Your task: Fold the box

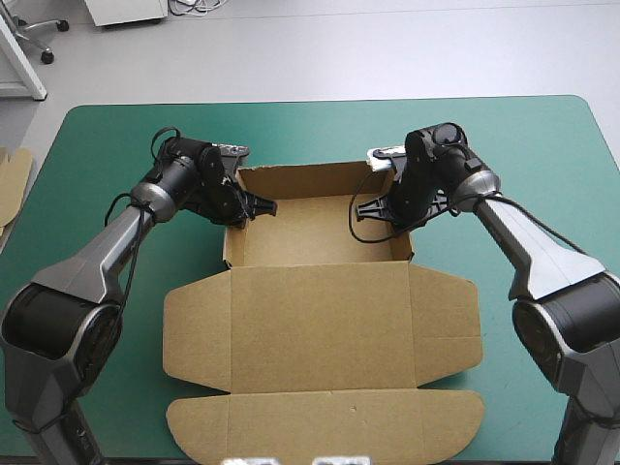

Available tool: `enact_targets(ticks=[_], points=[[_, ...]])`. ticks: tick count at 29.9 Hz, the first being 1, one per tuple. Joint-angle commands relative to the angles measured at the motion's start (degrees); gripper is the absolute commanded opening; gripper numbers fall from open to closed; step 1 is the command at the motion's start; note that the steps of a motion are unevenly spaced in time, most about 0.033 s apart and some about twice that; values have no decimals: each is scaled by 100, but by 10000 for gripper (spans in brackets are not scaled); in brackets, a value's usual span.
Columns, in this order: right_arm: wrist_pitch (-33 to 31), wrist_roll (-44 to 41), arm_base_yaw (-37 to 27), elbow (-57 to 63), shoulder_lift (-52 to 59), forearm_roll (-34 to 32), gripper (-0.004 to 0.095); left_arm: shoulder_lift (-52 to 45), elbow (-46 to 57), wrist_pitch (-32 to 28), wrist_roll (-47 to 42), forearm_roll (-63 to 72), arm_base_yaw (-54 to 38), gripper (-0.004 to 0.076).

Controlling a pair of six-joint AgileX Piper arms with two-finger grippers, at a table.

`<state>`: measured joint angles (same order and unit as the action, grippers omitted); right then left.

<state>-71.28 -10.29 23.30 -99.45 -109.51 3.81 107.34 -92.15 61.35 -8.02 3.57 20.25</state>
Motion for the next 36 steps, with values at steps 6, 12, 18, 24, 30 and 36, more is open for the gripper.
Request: enact_targets(ticks=[6,12,18,24,30,36], points=[[57,306,1,-113,-27,201,-18,-106,-158,43,297,125,87,-14],[66,368,1,-113,-142,200,-18,32,-158,31,313,109,87,-14],[66,368,1,-113,-154,200,-18,104,-158,19,330,109,87,-14],[66,368,1,-113,-154,239,-18,104,-158,41,338,109,87,-14],[94,368,1,-113,-154,239,-18,104,-158,39,338,109,87,-14],[121,354,1,-113,-154,239,-18,104,-158,39,375,109,87,-14]])
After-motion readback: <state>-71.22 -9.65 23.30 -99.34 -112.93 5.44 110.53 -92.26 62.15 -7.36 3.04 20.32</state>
